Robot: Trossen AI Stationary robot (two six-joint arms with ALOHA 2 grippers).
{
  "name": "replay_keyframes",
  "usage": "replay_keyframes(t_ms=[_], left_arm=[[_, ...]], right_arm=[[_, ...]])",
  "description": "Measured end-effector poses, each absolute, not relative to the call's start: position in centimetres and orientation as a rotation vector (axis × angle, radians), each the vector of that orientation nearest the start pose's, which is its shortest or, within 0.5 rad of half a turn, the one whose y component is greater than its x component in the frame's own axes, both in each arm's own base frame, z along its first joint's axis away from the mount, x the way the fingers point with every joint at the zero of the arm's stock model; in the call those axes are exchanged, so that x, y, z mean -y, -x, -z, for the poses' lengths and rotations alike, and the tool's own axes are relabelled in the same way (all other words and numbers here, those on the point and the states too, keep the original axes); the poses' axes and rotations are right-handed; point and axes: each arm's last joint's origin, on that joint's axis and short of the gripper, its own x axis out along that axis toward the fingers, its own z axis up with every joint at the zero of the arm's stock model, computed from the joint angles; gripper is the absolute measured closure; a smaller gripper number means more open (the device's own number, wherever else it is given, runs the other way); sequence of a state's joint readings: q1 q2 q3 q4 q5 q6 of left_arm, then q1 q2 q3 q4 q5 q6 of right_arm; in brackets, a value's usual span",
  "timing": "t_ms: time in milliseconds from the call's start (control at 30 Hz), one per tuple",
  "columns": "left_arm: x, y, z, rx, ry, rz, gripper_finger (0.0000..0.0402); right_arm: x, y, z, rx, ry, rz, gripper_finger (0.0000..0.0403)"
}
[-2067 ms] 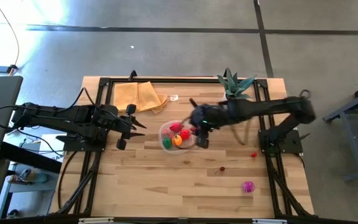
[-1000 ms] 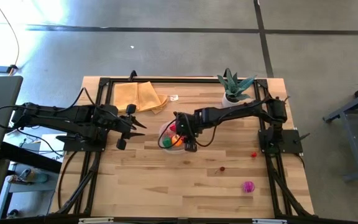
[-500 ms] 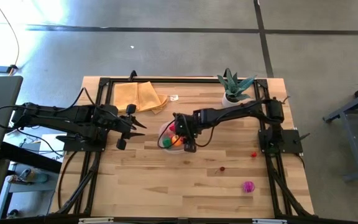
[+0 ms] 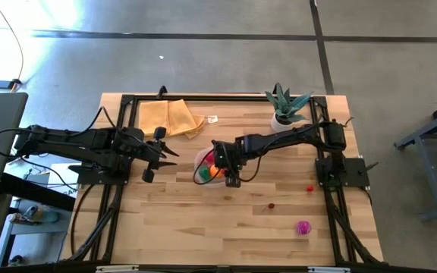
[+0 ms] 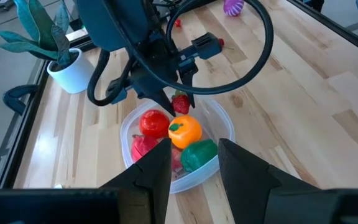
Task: Pick and placing Produce into tupperware
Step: Put the red strawberry into the transparent bin, then put the left red cherry into the transparent bin
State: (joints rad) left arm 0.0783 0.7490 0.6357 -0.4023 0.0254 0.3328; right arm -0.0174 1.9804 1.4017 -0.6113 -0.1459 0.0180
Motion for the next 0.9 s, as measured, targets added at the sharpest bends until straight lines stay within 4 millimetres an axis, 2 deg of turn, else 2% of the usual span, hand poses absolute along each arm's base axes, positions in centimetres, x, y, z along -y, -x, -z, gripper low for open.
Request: replay_keyframes(t_ms=[167, 467, 700, 900], left_arm=[[-1.2, -16.1, -26.8, -0.518, -0.298, 0.035, 0.0282], [-1.2, -16.1, -26.8, -0.518, -0.299, 0.035, 0.0282], [-1.2, -16.1, -26.8, -0.518, -0.298, 0.035, 0.0282], [-1.2, -16.1, -26.8, -0.518, -0.299, 0.034, 0.0282]], right_arm=[[0.3, -39.9, -17.2, -1.189, -0.103, -0.089, 0.0264], [0.3, -39.9, -17.2, -1.189, -0.095, -0.077, 0.0216], [0.4, -39.9, -17.3, -1.193, -0.096, -0.078, 0.0211], [0.3, -39.6, -19.4, -1.266, -0.096, -0.063, 0.0210]])
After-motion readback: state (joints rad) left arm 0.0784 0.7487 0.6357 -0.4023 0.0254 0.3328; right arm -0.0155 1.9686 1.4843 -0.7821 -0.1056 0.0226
